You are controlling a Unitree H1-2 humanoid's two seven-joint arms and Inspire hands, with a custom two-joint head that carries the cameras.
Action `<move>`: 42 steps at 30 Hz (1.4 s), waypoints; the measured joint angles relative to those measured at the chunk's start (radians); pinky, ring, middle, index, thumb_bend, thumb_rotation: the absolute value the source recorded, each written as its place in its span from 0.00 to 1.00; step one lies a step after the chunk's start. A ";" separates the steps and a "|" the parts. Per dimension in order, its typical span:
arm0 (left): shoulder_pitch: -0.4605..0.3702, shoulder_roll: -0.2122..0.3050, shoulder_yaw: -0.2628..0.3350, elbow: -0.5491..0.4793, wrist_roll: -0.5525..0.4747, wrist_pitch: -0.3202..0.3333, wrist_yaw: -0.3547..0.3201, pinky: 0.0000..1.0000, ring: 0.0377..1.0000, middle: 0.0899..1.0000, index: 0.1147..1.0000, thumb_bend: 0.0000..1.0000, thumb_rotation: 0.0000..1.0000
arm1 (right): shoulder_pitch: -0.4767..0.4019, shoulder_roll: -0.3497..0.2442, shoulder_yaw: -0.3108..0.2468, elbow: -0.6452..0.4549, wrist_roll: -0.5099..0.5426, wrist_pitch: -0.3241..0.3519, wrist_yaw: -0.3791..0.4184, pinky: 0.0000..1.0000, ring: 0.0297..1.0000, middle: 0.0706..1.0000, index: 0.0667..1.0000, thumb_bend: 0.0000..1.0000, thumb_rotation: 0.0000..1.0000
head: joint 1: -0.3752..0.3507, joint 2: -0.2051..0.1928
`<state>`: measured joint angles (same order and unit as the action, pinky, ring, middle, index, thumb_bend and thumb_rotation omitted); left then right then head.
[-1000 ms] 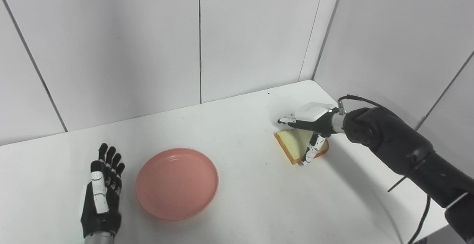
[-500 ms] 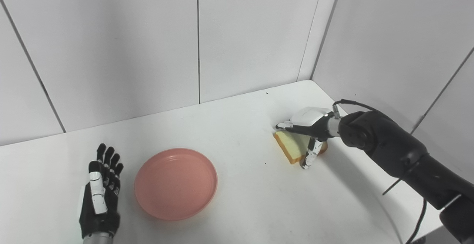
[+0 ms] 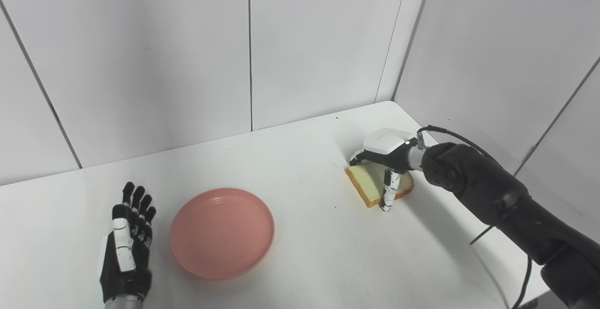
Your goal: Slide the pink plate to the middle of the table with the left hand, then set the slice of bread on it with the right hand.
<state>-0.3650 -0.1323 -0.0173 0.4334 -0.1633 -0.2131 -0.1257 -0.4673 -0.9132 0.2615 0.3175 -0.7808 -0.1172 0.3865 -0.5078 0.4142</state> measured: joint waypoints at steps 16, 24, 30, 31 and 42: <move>0.007 0.000 -0.009 -0.011 0.003 0.001 -0.003 1.00 0.99 0.99 1.00 0.72 1.00 | 0.019 0.020 -0.055 -0.094 -0.017 -0.048 -0.199 0.40 0.47 0.42 0.49 0.52 0.01 | 0.037 0.006; 0.010 0.002 -0.021 -0.013 0.024 0.006 -0.002 1.00 0.99 0.99 1.00 0.74 1.00 | -0.007 0.091 -0.081 -0.283 0.030 -0.054 -0.190 0.40 0.46 0.42 0.48 0.52 0.00 | 0.057 0.003; 0.018 -0.004 -0.025 -0.025 0.031 0.009 0.005 1.00 0.99 0.99 1.00 0.76 1.00 | -0.066 0.165 -0.069 -0.375 0.021 -0.052 -0.125 0.38 0.44 0.42 0.48 0.52 0.00 | 0.109 0.006; 0.020 -0.004 -0.027 -0.028 0.032 0.011 0.006 1.00 0.99 0.99 1.00 0.76 1.00 | -0.075 0.176 -0.065 -0.379 0.020 -0.053 -0.120 0.37 0.43 0.42 0.48 0.52 0.00 | 0.109 0.006; 0.039 -0.027 -0.047 -0.052 0.079 0.026 0.042 1.00 1.00 1.00 0.99 0.76 1.00 | -0.134 0.359 0.011 -0.406 0.001 -0.055 -0.077 0.34 0.41 0.41 0.48 0.53 0.00 | 0.304 0.046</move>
<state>-0.3261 -0.1596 -0.0645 0.3810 -0.0846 -0.1867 -0.0837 -0.6011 -0.5542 0.2730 -0.0887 -0.7801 -0.1723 0.3093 -0.2040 0.4602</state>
